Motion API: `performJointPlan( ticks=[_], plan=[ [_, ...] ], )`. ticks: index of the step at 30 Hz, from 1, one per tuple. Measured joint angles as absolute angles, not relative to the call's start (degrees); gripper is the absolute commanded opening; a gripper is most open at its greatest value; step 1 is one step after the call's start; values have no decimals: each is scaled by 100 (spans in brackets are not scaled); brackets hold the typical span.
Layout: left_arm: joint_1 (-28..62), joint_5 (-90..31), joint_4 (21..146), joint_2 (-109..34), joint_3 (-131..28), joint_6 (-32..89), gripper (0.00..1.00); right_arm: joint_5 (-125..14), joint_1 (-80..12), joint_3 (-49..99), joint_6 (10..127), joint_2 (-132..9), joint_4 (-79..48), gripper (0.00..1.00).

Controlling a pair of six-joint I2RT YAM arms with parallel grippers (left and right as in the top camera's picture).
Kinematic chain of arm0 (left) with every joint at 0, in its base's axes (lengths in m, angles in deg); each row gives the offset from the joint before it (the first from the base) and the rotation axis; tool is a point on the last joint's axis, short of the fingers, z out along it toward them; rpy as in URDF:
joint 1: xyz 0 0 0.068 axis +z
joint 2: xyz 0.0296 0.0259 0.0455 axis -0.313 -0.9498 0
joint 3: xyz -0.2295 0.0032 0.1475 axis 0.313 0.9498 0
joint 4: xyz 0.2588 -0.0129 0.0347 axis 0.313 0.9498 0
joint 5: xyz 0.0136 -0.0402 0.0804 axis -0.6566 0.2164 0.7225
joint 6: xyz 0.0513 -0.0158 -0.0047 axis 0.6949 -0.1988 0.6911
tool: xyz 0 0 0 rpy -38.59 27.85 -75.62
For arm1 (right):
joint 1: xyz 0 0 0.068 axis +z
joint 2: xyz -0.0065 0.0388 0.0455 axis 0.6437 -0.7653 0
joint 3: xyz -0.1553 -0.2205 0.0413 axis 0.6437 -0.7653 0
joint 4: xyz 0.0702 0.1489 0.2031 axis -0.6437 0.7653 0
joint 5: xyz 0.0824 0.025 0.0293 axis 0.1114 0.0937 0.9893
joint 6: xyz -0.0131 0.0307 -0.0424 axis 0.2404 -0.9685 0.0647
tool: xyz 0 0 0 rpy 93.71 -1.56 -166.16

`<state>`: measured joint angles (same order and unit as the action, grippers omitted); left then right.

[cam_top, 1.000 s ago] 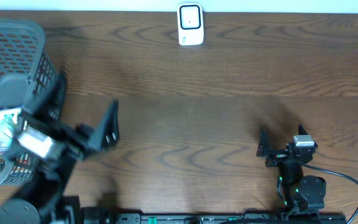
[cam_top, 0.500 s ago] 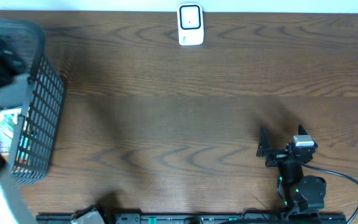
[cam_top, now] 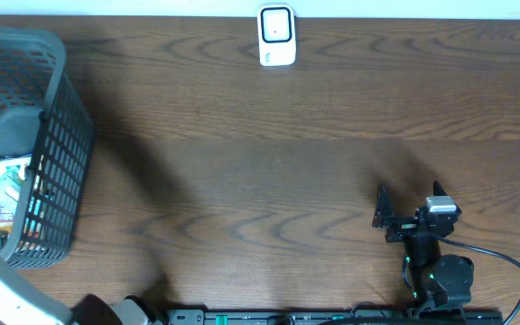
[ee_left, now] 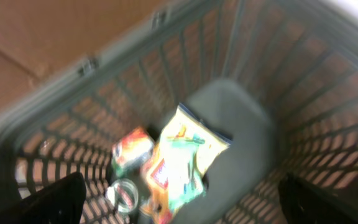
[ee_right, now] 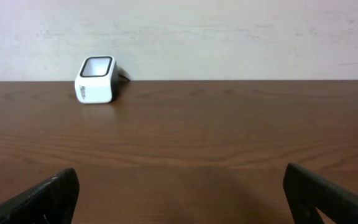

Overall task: Scan the item barcode
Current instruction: 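Reach the left gripper into the grey basket toward the packages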

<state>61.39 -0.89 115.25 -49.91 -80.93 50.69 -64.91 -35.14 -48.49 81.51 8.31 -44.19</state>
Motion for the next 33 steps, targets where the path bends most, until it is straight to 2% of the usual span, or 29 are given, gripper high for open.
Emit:
performJointPlan(
  ticks=[8, 18, 33],
  plan=[
    [6174, -74, 11732, -5903, -8089, 4673, 97, -6491, -3514, -4849, 8151, 831, -4419, 99],
    [6174, 892, 12429, -6958, -7986, 3340, 98, -6491, -3514, -4849, 8151, 831, -4421, 99],
    [6174, 726, 10644, -7024, -5905, 3128, 98, -6491, -3514, -4849, 8151, 831, -4421, 99]
  ],
)
